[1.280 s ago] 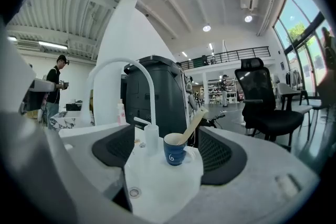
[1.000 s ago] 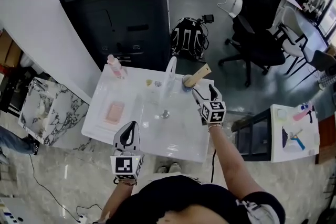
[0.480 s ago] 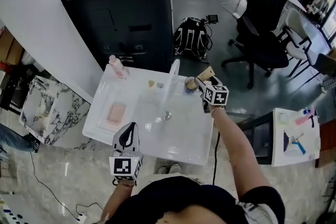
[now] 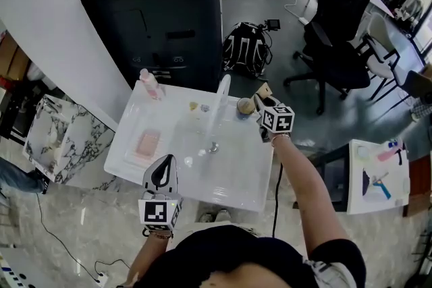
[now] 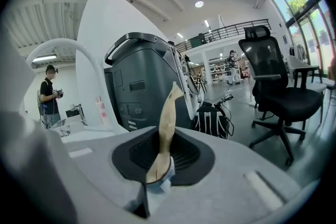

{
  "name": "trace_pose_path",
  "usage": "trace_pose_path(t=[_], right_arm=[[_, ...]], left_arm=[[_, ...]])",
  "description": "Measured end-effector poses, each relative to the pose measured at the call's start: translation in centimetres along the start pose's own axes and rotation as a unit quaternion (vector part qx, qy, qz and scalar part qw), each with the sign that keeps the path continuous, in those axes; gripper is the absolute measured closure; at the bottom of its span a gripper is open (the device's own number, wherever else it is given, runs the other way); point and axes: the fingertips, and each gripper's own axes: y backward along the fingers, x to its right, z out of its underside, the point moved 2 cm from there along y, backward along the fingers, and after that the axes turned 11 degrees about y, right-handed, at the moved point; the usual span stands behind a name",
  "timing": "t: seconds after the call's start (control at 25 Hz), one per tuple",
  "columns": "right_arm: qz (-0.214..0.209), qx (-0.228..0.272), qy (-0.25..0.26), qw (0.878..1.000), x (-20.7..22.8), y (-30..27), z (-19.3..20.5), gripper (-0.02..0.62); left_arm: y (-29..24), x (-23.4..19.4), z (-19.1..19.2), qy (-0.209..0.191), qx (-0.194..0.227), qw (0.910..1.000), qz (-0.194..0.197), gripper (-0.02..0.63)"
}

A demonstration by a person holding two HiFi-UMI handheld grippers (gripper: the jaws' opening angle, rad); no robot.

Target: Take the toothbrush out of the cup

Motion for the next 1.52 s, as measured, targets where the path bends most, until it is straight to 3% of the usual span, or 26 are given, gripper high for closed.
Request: trace_pose_path(t=[0.32,0.56,0.88,1.2,1.52], right_arm=[[-0.013,0.026,0.006,1.0,-1.0,1.4,-1.9,0.561],[-0.008,0.071,-0.025,0.997,-0.4,4.1,-4.3,0.561],[-0.023,0.134,0.016,0.991,-2.6,10.2,-8.7,0.561],[-0.03,0.19,0.071,0.979,-7.9,16.9,-11.5,0.561],[0.014,0.218,0.142,0.965,-13.6,23.9,-11.1,0.561]], left_arm=[[0.6,0.5,-0.1,-0.002,0.005,0.9999,0.009,0.604],[1.1,0.7,0.1,-0.003,0.006,0.9999,0.012,0.604],[1.8,-0.4,0.3,-0.005,0.011,0.9999,0.006,0.604],[2.1,-1.1,0.2,-0.011,0.016,0.9998,0.006,0.604],[2.1,-0.6,-0.1,-0.014,0.02,0.9995,0.021,0.604]])
